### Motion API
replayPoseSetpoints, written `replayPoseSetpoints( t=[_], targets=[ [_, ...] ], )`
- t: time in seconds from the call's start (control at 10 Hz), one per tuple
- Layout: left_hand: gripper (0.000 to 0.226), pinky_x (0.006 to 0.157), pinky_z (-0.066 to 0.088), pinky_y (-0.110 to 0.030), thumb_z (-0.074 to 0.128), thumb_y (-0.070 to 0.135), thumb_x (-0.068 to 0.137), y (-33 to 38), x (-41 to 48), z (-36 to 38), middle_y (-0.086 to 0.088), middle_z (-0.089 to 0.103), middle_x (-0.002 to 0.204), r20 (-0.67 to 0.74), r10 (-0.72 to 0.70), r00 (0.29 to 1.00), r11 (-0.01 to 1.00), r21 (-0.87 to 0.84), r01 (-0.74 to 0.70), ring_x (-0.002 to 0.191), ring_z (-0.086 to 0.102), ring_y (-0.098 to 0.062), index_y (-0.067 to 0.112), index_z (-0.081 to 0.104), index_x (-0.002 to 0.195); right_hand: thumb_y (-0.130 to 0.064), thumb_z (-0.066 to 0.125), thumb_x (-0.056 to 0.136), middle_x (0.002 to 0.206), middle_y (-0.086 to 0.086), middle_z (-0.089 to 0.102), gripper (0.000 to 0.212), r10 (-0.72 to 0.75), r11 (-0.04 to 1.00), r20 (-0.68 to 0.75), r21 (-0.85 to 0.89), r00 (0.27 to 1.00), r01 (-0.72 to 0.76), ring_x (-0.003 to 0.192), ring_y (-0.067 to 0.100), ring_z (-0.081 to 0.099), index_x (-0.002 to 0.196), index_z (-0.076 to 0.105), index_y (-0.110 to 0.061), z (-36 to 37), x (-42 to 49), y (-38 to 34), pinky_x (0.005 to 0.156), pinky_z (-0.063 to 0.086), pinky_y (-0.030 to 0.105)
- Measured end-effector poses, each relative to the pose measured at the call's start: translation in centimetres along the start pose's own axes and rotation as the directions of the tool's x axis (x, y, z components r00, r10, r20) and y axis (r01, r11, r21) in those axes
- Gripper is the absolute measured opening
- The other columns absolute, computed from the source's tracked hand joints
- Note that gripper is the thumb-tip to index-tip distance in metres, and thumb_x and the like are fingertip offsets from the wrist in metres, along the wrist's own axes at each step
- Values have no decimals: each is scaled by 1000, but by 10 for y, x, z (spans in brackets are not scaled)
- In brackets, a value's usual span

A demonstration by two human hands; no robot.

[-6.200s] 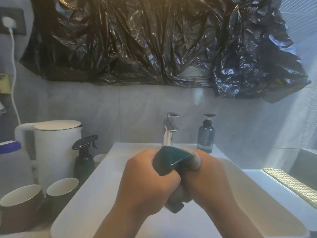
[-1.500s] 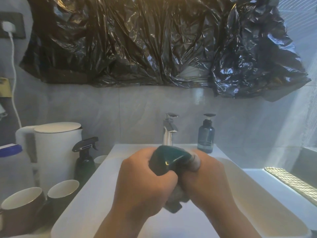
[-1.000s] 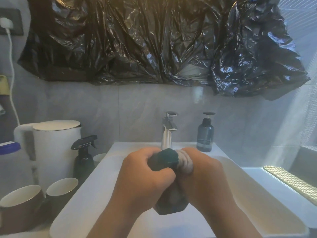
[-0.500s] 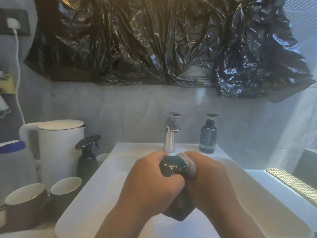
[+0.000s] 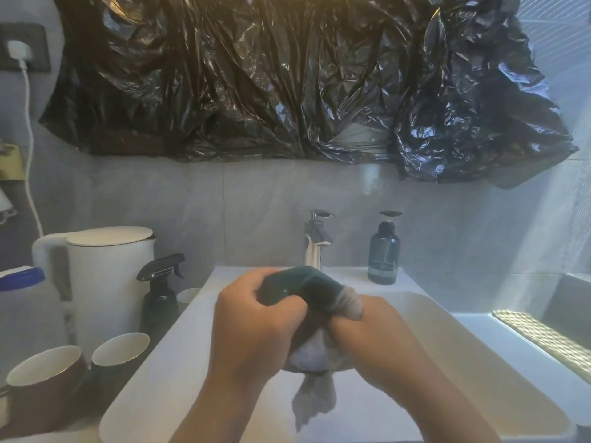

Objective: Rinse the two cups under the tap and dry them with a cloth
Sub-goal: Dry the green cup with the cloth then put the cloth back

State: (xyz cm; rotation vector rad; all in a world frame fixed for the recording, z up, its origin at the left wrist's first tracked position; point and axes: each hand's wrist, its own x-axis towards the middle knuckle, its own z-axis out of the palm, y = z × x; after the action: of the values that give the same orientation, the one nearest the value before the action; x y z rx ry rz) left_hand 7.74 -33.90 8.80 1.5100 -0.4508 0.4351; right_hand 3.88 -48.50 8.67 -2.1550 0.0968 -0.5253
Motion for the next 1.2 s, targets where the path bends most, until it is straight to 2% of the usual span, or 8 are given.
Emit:
replayPoseSetpoints(
  t=[0.1, 0.3, 0.4, 0.6, 0.8, 0.9, 1.0, 1.2],
  targets=[
    [23, 71, 50, -38, 63, 25, 62, -10, 11, -5, -5, 72, 80, -80, -297, 951, 924, -275, 266, 86, 65, -27, 16, 76, 79, -11, 63, 93, 90, 19, 75, 12, -63, 888, 252, 455, 966, -61, 82, 20, 75, 94, 70, -2, -13, -2, 3, 74, 63, 34],
    [29, 55, 60, -38, 50, 20, 96, -9, 18, -6, -19, 75, 90, 203, -606, 769, 464, -695, 549, 72, 73, -34, 5, 71, 108, 3, 58, 68, 83, 1, 74, 44, -261, 863, 193, 486, 946, 139, 77, 7, 69, 108, 69, -13, -15, -1, 9, 71, 56, 20],
    [36, 52, 58, -36, 49, 23, 95, -8, 16, -4, -19, 74, 87, 245, -593, 767, 464, -675, 574, 63, 72, -32, 1, 67, 118, -8, 64, 83, 144, 5, 56, 66, -230, 862, 259, 502, 938, 73, 128, 15, 58, 144, 50, -30, 5, 4, 0, 102, 48, 30],
    [31, 75, 53, -42, 52, 26, 93, -7, 9, 1, -23, 74, 99, 210, -499, 841, 696, -481, 533, 91, 65, -36, 9, 78, 96, -8, 30, 108, 92, -2, 76, 39, -245, 808, 68, 566, 967, 165, 103, 17, 71, 111, 70, -10, 11, 9, 3, 67, 54, 16],
    [33, 80, 49, -44, 54, 19, 93, 5, 0, 13, -11, 76, 79, 81, -485, 871, 693, -572, 439, 85, 66, -33, 13, 78, 72, -41, 38, 99, 110, 10, 75, 42, -191, 674, -125, 704, 974, 223, 103, 28, 70, 115, 71, -20, 32, 2, -3, 78, 56, 42],
    [21, 73, 52, -40, 52, 22, 95, 0, 5, 10, -10, 74, 81, -41, -526, 850, 675, -627, 387, 83, 66, -31, 14, 71, 92, -37, 45, 91, 114, -21, 69, 33, -292, 853, -141, 410, 946, 325, 109, 15, 63, 117, 65, -40, 50, 15, 1, 80, 46, 17],
    [24, 83, 55, -44, 54, 31, 93, -2, 11, 2, -16, 73, 93, -43, -571, 820, 636, -655, 408, 88, 68, -34, 15, 68, 103, -30, 34, 90, 154, -27, 36, 59, -443, 867, -50, 232, 895, 442, 145, -4, 28, 147, 41, -40, 37, 0, -1, 117, 24, 18],
    [35, 65, 46, -36, 52, 25, 94, 6, 1, 5, -9, 74, 70, 135, -466, 874, 735, -490, 468, 73, 64, -31, 15, 78, 72, -20, 52, 101, 120, -22, 68, 30, -407, 888, -213, 134, 888, 439, 113, -5, 62, 121, 64, -39, 21, 2, 3, 98, 49, 24]
  ],
)
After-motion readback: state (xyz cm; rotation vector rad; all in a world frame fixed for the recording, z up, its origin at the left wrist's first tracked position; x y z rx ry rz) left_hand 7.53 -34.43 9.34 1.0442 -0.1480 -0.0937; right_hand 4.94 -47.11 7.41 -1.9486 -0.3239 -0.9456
